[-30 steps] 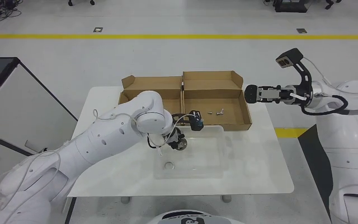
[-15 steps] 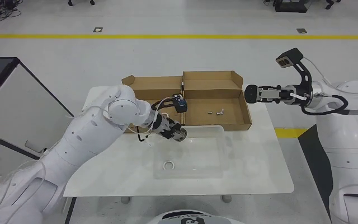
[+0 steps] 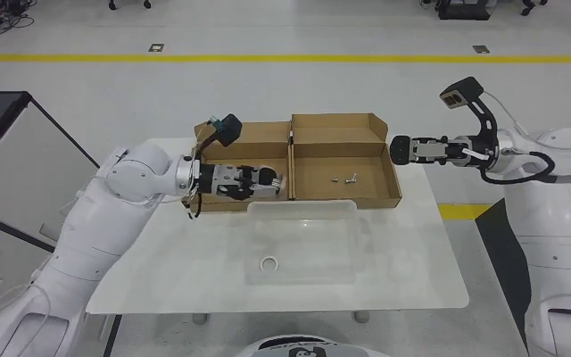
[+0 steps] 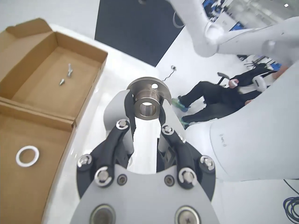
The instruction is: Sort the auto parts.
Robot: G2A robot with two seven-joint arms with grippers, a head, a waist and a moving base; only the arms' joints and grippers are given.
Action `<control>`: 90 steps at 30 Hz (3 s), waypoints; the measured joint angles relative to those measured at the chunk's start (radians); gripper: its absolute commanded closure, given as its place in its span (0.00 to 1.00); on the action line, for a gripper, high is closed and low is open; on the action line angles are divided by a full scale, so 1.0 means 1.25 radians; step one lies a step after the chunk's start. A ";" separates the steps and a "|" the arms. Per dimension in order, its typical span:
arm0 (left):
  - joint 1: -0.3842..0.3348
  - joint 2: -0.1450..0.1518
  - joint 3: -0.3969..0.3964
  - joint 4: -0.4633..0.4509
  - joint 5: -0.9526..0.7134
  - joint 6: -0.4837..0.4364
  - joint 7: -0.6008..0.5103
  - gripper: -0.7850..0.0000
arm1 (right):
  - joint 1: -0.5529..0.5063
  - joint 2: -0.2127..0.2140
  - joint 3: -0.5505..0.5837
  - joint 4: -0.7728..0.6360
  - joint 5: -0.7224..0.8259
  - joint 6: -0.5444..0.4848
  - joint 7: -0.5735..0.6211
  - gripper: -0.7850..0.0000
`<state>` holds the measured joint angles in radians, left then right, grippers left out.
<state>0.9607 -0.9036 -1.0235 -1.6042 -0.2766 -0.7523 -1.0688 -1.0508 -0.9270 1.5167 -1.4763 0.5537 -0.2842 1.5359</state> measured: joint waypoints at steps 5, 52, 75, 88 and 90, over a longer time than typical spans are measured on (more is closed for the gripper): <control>0.002 0.012 0.015 -0.011 -0.115 -0.095 0.094 1.00 | 0.000 0.000 0.000 0.000 0.000 0.000 0.000 0.00; -0.025 0.011 0.038 -0.131 -0.672 -0.208 0.209 1.00 | 0.000 0.000 0.000 0.000 0.000 0.000 0.000 0.00; 0.070 -0.140 -0.154 -0.148 -0.974 0.033 -0.033 1.00 | 0.000 0.000 0.000 0.000 0.000 0.000 0.000 0.00; 0.073 -0.182 -0.204 -0.113 -0.542 0.037 -0.036 1.00 | 0.000 0.000 0.000 0.000 0.000 0.000 0.000 0.00; 0.074 -0.184 -0.202 -0.115 -0.505 0.028 -0.028 1.00 | 0.000 0.000 0.000 0.000 0.000 0.000 0.000 0.00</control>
<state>1.0535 -1.1330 -1.2758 -1.7483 -0.9082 -0.7171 -1.1036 -1.0508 -0.9270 1.5167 -1.4763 0.5537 -0.2842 1.5359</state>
